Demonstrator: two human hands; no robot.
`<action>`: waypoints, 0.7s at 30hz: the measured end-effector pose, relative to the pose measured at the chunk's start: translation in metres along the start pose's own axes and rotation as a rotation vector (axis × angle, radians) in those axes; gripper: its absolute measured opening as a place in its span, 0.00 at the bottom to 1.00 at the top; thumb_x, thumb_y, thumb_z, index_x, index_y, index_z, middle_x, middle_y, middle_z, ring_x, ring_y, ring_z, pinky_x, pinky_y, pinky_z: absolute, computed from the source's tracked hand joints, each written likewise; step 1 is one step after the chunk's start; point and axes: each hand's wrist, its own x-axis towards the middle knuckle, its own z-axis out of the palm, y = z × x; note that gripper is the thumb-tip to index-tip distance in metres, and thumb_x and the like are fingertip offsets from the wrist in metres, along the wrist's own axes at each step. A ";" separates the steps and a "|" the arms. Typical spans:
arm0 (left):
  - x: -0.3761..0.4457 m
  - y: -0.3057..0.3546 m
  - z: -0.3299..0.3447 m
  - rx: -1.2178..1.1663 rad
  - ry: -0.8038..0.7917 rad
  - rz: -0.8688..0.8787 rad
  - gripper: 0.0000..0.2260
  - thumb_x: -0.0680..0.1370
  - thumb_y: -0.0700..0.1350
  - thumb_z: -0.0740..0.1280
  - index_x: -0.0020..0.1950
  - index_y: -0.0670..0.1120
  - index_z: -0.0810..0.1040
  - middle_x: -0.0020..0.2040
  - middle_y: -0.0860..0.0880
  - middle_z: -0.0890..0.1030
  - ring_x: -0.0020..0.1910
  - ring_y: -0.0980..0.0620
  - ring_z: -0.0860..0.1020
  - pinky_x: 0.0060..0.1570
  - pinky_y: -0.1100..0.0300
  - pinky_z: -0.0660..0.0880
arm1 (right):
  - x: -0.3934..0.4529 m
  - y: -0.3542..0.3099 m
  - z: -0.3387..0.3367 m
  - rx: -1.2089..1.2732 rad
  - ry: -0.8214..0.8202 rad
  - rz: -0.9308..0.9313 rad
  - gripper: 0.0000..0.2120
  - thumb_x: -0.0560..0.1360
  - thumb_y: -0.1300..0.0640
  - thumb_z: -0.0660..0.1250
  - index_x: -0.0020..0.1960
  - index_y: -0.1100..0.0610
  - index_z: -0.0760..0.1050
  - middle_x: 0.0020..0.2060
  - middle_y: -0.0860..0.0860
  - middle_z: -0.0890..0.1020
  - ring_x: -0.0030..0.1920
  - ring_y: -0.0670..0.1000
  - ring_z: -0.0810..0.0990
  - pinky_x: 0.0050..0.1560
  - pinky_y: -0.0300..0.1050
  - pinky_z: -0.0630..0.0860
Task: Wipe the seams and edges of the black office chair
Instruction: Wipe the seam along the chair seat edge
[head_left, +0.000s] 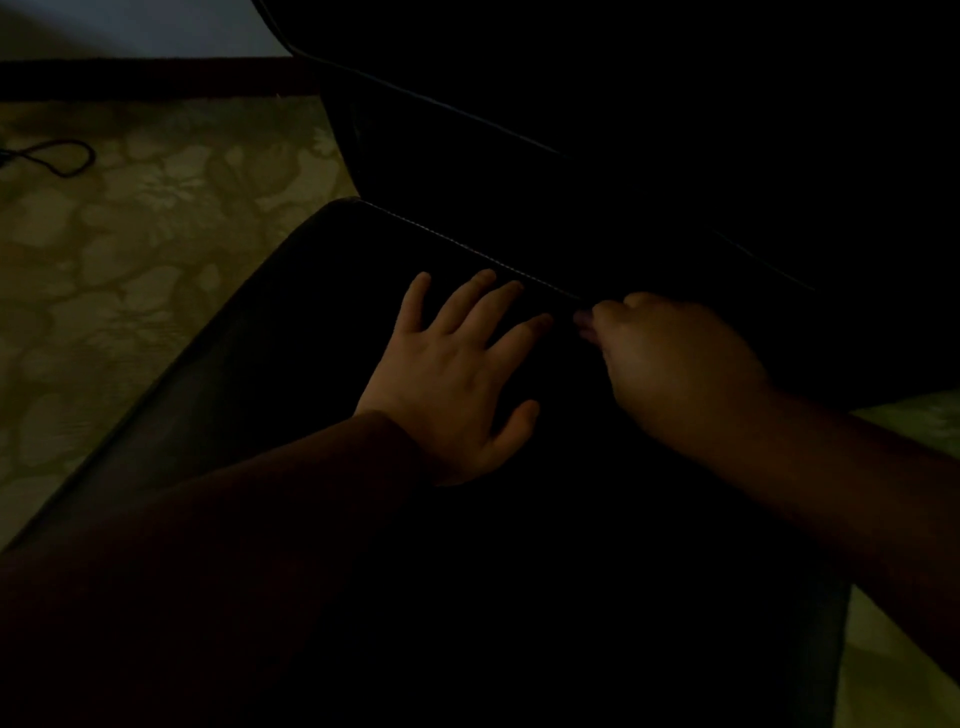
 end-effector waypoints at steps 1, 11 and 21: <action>0.000 0.000 0.000 -0.001 0.002 -0.003 0.34 0.75 0.66 0.52 0.78 0.53 0.65 0.78 0.43 0.66 0.79 0.40 0.60 0.73 0.29 0.52 | 0.001 0.000 0.000 0.004 -0.010 -0.008 0.09 0.83 0.56 0.57 0.58 0.57 0.72 0.54 0.55 0.76 0.51 0.56 0.79 0.39 0.43 0.66; 0.000 0.003 0.000 0.010 -0.005 -0.004 0.34 0.75 0.66 0.52 0.78 0.52 0.66 0.76 0.43 0.69 0.77 0.40 0.64 0.73 0.31 0.54 | 0.008 -0.004 0.001 0.036 -0.013 0.021 0.08 0.83 0.58 0.57 0.59 0.58 0.72 0.55 0.56 0.76 0.52 0.58 0.78 0.39 0.45 0.66; 0.000 -0.001 -0.001 0.002 -0.009 0.009 0.34 0.75 0.66 0.52 0.78 0.52 0.65 0.75 0.44 0.70 0.77 0.40 0.64 0.73 0.31 0.53 | 0.027 -0.018 0.000 0.077 0.032 0.097 0.10 0.82 0.59 0.57 0.61 0.58 0.72 0.57 0.58 0.75 0.54 0.60 0.78 0.41 0.46 0.69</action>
